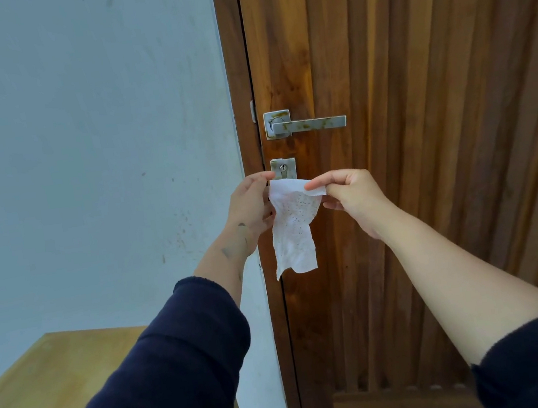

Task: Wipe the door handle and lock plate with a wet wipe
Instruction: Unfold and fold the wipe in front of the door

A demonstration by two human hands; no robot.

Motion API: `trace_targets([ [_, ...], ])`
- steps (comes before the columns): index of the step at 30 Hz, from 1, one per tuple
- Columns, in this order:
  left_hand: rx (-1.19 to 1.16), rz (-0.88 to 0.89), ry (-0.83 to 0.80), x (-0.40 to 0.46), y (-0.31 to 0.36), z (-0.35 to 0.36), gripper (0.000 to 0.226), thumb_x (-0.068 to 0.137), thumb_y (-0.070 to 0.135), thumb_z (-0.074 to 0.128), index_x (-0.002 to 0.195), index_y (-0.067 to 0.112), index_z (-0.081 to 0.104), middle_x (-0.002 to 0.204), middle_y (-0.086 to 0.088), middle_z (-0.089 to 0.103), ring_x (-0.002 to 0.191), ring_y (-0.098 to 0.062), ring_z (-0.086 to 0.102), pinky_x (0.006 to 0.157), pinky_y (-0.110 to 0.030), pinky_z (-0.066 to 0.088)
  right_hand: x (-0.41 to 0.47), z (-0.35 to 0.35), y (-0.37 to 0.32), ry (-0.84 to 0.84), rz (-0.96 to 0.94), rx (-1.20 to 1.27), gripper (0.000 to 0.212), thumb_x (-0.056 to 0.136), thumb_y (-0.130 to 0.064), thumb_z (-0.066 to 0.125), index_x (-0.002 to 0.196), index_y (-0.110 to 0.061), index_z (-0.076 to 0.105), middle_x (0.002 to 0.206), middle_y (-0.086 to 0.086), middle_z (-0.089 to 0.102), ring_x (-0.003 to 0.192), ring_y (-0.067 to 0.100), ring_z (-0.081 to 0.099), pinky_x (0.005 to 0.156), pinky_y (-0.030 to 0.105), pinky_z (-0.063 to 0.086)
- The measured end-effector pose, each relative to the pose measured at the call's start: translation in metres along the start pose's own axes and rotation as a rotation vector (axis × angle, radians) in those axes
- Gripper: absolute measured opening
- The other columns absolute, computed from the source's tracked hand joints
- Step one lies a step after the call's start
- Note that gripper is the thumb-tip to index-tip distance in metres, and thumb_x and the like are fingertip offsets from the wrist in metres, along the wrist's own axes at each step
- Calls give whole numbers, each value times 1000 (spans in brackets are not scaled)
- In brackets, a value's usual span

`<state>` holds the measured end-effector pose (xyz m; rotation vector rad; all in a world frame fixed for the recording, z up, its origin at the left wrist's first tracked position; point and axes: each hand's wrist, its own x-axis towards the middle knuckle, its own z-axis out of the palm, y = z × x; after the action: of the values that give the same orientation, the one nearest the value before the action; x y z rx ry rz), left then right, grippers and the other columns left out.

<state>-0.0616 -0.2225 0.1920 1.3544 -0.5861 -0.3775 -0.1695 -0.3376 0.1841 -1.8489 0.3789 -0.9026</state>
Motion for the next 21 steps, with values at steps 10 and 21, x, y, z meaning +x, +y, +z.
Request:
trace_targets([
  [10, 79, 39, 34, 2, 0, -1, 20, 90, 15, 65, 107, 26, 64, 116, -4, 62, 109, -24, 59, 85, -31, 53, 3, -5, 0, 37, 21, -23, 27, 96, -9, 49, 92, -20, 73, 113, -1, 63, 108, 15, 55, 95, 29, 49],
  [21, 155, 98, 0, 1, -3, 0, 27, 99, 22, 50, 126, 23, 53, 122, -7, 59, 95, -16, 58, 75, -22, 53, 2, -4, -3, -26, 129, 195, 22, 89, -4, 62, 108, -15, 68, 117, 6, 64, 106, 18, 62, 86, 32, 56],
])
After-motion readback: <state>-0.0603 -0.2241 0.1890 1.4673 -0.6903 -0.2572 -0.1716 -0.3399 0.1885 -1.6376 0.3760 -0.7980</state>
